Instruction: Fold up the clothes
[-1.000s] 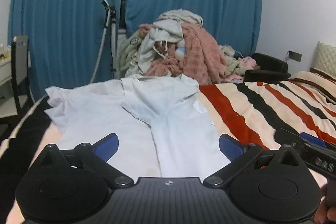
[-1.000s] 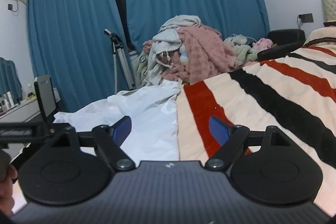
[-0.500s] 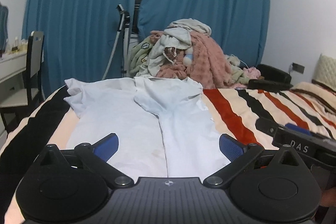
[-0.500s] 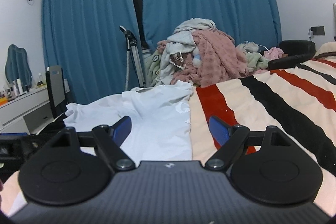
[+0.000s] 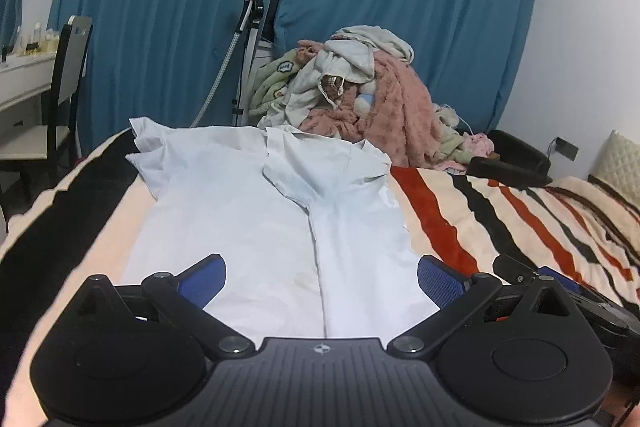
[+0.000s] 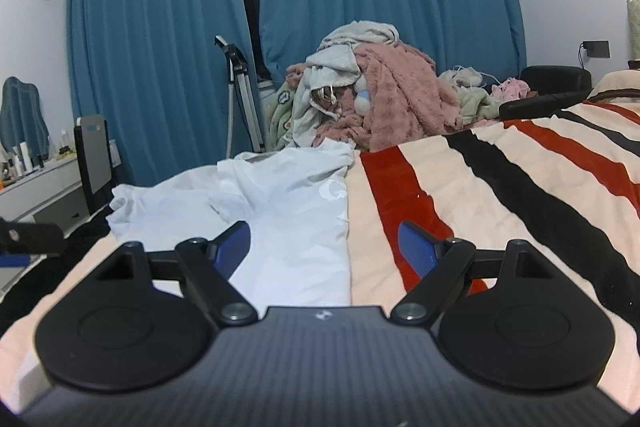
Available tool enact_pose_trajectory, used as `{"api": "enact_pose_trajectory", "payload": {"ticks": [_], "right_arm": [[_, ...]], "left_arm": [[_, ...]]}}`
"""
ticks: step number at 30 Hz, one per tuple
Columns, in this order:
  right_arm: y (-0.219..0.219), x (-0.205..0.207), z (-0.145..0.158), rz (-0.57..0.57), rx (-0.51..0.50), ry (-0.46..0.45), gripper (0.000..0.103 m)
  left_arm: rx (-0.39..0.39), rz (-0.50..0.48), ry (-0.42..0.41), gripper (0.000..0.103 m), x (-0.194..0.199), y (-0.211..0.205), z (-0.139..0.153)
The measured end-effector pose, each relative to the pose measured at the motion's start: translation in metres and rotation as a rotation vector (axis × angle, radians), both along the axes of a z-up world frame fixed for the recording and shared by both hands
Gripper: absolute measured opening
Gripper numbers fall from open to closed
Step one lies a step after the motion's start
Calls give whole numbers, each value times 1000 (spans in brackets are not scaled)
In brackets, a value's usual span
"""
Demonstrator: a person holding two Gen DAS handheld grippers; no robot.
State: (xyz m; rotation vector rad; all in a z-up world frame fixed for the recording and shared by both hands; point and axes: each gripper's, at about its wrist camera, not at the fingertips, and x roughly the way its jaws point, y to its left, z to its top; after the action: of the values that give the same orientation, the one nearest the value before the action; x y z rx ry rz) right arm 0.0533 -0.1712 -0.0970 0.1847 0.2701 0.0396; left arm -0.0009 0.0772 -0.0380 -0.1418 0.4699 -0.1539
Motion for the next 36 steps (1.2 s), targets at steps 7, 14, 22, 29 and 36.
{"api": "enact_pose_trajectory", "payload": {"ticks": [7,14,22,29,36], "right_arm": [[6,21,-19,26,-19,64,82],[27,74,-22,169,65,110,82],[152,170,-17,432,-70,144,81],[293,257,-24,648,-107,169,79],[379,327,-55,563,-288,118,78]], "left_arm": [[147,28,-35,103,1,1,6],[82,68,-39,103,-9,41,13],[-42,161,-30,103,-5,94,4],[-29,233,-58,103,8,120,-8],[23,357,-66,103,45,139,-30]]}}
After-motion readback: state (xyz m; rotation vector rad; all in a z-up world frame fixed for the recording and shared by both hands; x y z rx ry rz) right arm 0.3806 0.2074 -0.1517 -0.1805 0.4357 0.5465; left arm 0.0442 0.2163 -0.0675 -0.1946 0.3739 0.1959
